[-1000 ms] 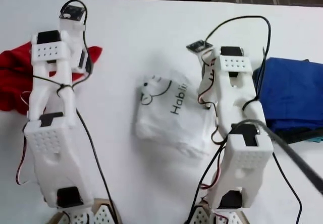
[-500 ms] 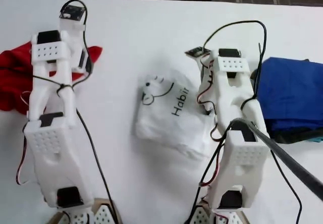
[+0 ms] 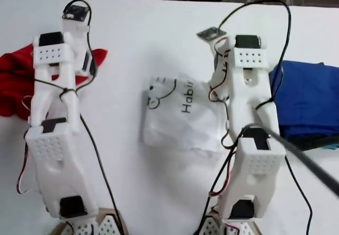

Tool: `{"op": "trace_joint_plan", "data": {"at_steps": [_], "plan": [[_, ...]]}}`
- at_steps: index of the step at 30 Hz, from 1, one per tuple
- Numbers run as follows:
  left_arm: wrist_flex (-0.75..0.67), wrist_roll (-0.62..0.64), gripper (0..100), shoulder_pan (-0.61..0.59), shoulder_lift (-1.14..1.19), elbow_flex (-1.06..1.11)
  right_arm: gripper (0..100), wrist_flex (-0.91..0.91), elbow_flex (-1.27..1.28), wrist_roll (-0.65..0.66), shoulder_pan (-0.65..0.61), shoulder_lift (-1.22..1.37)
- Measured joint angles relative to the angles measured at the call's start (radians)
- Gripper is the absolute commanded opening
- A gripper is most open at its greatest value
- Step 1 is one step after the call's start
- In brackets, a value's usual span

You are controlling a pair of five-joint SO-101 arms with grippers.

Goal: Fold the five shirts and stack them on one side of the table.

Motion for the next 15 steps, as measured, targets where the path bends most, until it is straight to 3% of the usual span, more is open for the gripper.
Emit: {"op": "trace_joint_plan", "data": {"at_steps": [15], "plan": [[0.0, 0.0, 23, 0.0, 0.0, 0.003, 2.0, -0.064, -0.238, 0.069, -0.058, 0.008]]}}
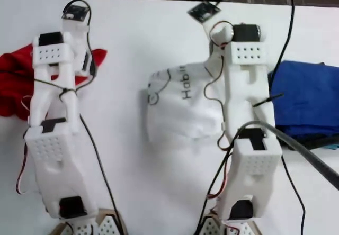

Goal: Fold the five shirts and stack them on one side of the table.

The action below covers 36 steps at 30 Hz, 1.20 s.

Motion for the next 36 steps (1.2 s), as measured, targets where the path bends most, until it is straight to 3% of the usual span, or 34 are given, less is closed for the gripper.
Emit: {"op": "trace_joint_plan", "data": {"at_steps": [9, 16, 20, 24, 30, 36], "plan": [[0.0, 0.0, 23, 0.0, 0.0, 0.0, 2.7, -0.071, -0.167, 0.014, 0.0, 0.253], [0.0, 0.0, 23, 0.0, 0.0, 0.0, 19.1, -0.048, -0.265, 0.014, 0.003, 0.368], [0.0, 0.0, 23, 0.0, 0.0, 0.0, 18.2, -0.014, -0.374, 0.008, 0.003, 0.37], [0.0, 0.0, 23, 0.0, 0.0, 0.0, 15.1, 0.029, -0.522, -0.087, 0.0, 0.37], [0.0, 0.0, 23, 0.0, 0.0, 0.0, 7.4, 0.04, -0.563, -0.149, -0.11, 0.385], [0.0, 0.0, 23, 0.0, 0.0, 0.0, 13.6, 0.04, -0.509, -0.149, -0.236, 0.488]]}}
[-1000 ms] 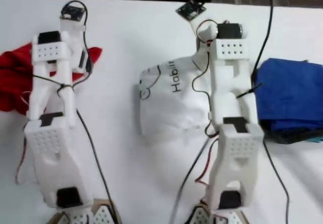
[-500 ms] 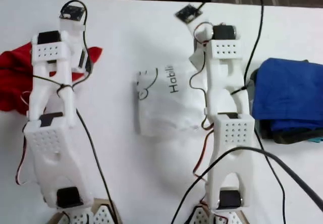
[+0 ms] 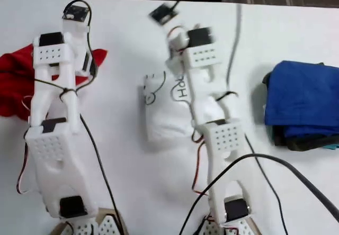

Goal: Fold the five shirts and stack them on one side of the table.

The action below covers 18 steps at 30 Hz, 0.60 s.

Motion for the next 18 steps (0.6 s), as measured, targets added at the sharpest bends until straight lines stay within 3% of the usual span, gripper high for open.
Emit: {"op": "trace_joint_plan", "data": {"at_steps": [8, 18], "plan": [[0.0, 0.0, 23, 0.0, 0.0, 0.0, 16.8, -0.005, 0.006, 0.0, -0.034, 0.14], [0.018, 0.012, 23, 0.009, 0.0, 0.0, 16.9, 0.015, -0.103, 0.006, 0.005, 0.051]]}}
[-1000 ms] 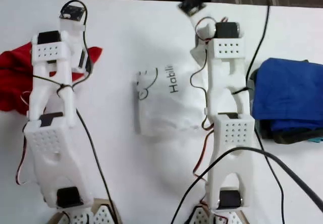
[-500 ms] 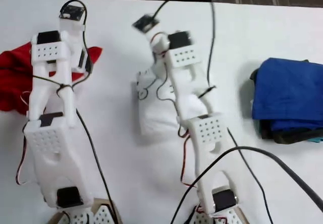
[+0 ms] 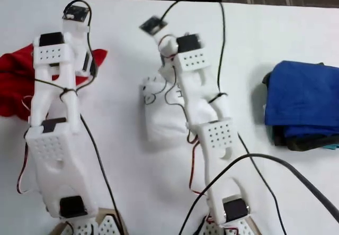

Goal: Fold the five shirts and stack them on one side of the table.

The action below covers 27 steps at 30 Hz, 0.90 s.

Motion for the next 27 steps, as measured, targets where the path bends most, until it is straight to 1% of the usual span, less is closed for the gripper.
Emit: {"op": "trace_joint_plan", "data": {"at_steps": [3, 5, 8, 11, 13, 14, 15, 16, 17, 19, 21, 24, 27], "plan": [[0.091, 0.089, 23, 0.038, 0.0, -0.026, 16.8, 0.0, -0.009, 0.005, 0.058, -0.021], [0.178, 0.13, 23, 0.1, 0.0, -0.06, 16.6, -0.009, -0.009, 0.005, 0.106, -0.021], [0.308, 0.15, 23, 0.235, 0.0, -0.084, 16.6, -0.011, -0.009, 0.005, 0.167, -0.008], [0.371, 0.153, 23, 0.381, 0.0, -0.084, 15.9, -0.011, -0.012, 0.005, 0.204, 0.038], [0.387, 0.153, 21, 0.45, 0.0, -0.084, 10.8, -0.011, -0.012, 0.005, 0.226, 0.058], [0.39, 0.153, 18, 0.471, 0.0, -0.084, 5.7, -0.011, -0.012, 0.005, 0.233, 0.063], [0.393, 0.153, 12, 0.486, 0.0, -0.086, 1.0, -0.011, -0.012, 0.005, 0.239, 0.068], [0.394, 0.153, 5, 0.497, 0.0, -0.086, 2.0, -0.011, -0.012, 0.005, 0.244, 0.072], [0.394, 0.153, 1, 0.505, 0.0, -0.086, 3.6, -0.011, -0.012, 0.005, 0.245, 0.074], [0.394, 0.153, 4, 0.511, 0.0, -0.086, 1.8, -0.011, -0.012, 0.003, 0.247, 0.074], [0.397, 0.153, 2, 0.511, 0.0, -0.086, 2.2, -0.011, -0.012, -0.025, 0.25, 0.074], [0.4, 0.153, 3, 0.512, 0.0, -0.086, 2.1, -0.011, -0.012, -0.052, 0.255, 0.074], [0.4, 0.161, 3, 0.546, 0.0, -0.063, 2.1, -0.011, -0.012, -0.06, 0.255, 0.084]]}}
